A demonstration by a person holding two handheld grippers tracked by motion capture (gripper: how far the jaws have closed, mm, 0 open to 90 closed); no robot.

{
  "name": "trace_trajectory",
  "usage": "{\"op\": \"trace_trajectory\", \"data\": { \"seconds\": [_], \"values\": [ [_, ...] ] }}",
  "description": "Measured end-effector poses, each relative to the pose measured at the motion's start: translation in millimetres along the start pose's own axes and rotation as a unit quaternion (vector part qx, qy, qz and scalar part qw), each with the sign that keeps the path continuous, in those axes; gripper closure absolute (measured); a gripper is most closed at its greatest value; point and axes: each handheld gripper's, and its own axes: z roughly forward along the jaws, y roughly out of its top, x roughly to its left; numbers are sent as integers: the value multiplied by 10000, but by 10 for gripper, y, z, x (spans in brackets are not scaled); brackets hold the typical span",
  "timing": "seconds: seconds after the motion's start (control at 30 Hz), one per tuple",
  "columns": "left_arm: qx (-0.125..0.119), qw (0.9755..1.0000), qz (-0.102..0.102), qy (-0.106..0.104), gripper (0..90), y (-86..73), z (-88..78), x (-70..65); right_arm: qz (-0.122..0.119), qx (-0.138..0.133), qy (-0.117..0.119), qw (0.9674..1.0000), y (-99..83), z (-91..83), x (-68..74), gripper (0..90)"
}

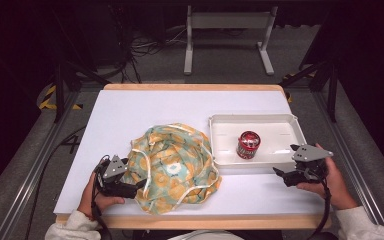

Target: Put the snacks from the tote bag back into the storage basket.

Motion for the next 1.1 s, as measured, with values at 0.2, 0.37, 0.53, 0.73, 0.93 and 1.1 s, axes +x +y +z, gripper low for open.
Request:
{"op": "trace_trajectory", "data": {
  "seconds": [0.2,0.37,0.53,0.73,0.93,1.1],
  "values": [
    [12,10000,-21,-7,47,0,3,-2,36,-112,73,9999,-127,-15,26,45],
    [20,10000,-8,7,47,1,2,-3,89,-132,-20,9999,-239,-26,60,46],
    [32,10000,-3,18,48,2,2,-4,156,-234,-16,9996,-328,-50,83,49],
    [49,10000,4,4,48,4,8,-7,279,-397,-58,9988,-449,-75,107,55],
    [60,10000,24,-11,48,6,11,-7,337,-527,-171,9979,-513,-109,112,55],
    [56,10000,31,-10,48,6,12,-7,471,-696,-195,9963,-573,-152,114,60]
  ]
}}
